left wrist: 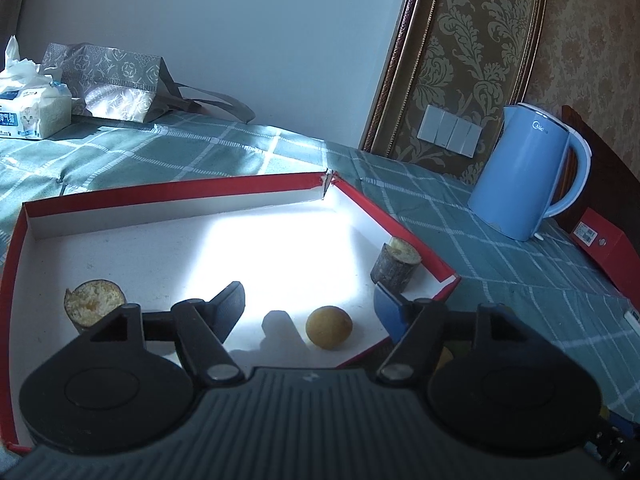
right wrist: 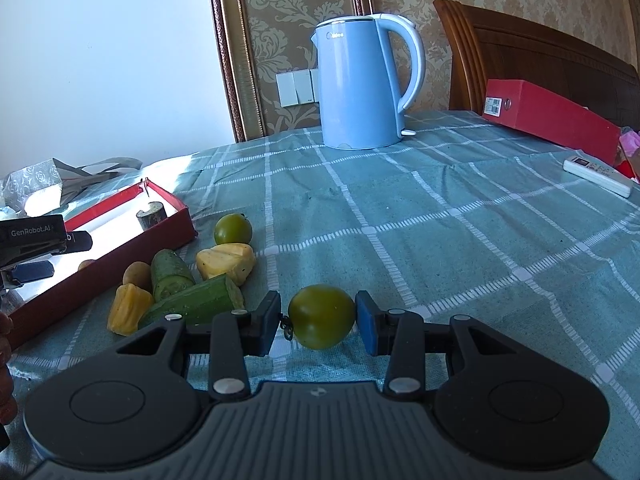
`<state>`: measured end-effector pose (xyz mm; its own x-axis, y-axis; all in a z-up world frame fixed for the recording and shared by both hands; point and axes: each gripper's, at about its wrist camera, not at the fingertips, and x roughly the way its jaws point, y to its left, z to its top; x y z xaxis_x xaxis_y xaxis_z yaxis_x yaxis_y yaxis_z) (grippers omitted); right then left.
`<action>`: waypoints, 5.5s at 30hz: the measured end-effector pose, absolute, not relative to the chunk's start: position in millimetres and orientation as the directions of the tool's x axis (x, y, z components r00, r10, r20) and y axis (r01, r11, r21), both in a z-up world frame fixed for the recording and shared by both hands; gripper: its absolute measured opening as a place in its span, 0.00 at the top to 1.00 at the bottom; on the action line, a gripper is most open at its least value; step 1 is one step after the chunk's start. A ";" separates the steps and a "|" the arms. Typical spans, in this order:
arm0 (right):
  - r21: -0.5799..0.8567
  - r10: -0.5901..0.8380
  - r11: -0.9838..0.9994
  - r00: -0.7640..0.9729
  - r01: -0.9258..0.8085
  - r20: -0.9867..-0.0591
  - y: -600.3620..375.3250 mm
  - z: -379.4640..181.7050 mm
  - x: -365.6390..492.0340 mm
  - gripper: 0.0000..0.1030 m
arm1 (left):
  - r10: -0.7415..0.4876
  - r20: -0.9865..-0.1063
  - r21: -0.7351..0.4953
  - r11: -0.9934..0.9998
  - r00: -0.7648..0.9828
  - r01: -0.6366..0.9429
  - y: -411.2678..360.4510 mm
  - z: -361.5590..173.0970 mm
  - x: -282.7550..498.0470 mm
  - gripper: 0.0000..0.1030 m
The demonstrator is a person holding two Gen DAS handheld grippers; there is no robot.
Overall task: Organize fruits
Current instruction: 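Carry the green tomato into the red tray and open the right gripper, then move the open right gripper to the cucumber while the left gripper grasps a yellow piece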
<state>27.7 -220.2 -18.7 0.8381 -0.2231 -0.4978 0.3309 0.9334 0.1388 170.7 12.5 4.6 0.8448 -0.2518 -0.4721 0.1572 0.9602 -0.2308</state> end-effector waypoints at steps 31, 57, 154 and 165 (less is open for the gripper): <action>0.145 0.258 0.965 0.869 -0.217 -0.423 -146.8 33.7 137.8 0.61 | 0.040 -0.426 0.019 0.999 0.904 -0.035 18.4 -3.3 64.4 0.00; 0.122 0.260 0.965 0.774 -0.233 -0.577 -116.8 7.1 237.7 0.55 | 0.042 -0.459 -0.003 0.999 0.888 -0.048 25.4 -6.9 69.6 0.00; 0.254 0.156 0.967 0.861 -0.033 -0.484 -231.7 -22.3 36.8 0.30 | -0.367 -0.530 -0.070 0.918 0.765 0.391 -31.1 -16.6 89.7 0.61; -0.086 0.322 0.890 0.751 -0.448 -0.577 -229.6 7.8 41.0 0.30 | -0.415 -0.527 -0.220 0.910 0.742 0.352 -4.9 -18.9 94.6 0.61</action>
